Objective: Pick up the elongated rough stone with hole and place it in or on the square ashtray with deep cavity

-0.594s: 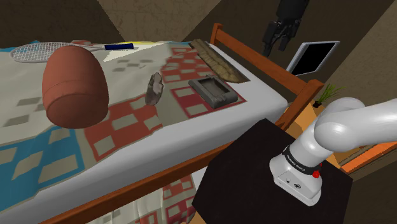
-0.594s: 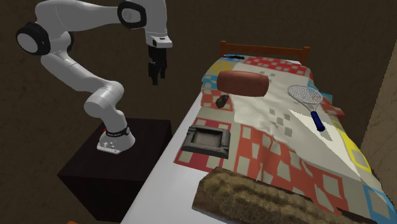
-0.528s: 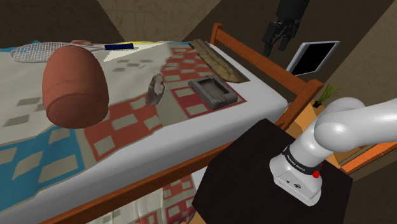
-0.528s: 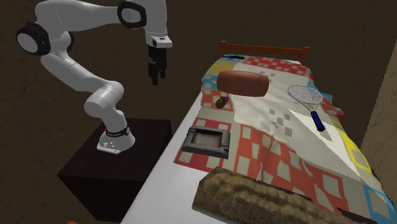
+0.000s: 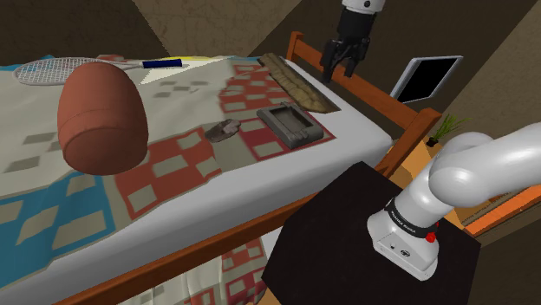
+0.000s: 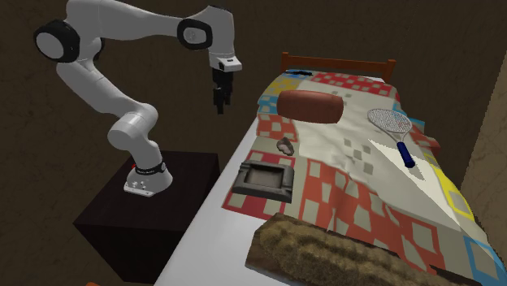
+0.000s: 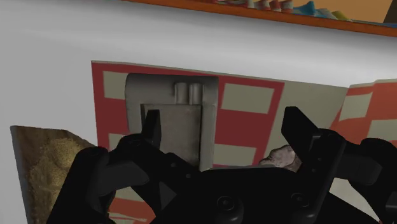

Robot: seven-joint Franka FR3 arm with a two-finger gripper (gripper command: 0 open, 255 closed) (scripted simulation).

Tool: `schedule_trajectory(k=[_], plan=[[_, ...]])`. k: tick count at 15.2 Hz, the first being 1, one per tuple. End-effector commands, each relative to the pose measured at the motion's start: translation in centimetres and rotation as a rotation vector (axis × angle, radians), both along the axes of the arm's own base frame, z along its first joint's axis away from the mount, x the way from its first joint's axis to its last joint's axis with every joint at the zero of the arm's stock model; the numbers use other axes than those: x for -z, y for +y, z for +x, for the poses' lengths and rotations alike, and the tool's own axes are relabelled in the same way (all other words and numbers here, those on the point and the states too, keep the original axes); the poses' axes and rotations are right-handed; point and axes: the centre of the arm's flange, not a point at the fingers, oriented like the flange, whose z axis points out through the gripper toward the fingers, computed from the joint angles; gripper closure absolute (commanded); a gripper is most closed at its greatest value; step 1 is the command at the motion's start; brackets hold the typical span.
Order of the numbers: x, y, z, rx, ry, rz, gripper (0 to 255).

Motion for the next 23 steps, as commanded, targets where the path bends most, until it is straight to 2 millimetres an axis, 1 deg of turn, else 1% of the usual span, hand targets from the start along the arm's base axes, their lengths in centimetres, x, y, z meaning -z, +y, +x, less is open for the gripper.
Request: schedule_trajectory(k=[1, 12, 23], plan=[[1.3, 1.4, 1.8, -0.003, -0.009, 0.01, 0], [7.2, 8.5, 11.7, -0.017, -0.056, 0.061, 0], [12.3, 16.0, 21.8, -0.032, -0.103, 0.111, 0]])
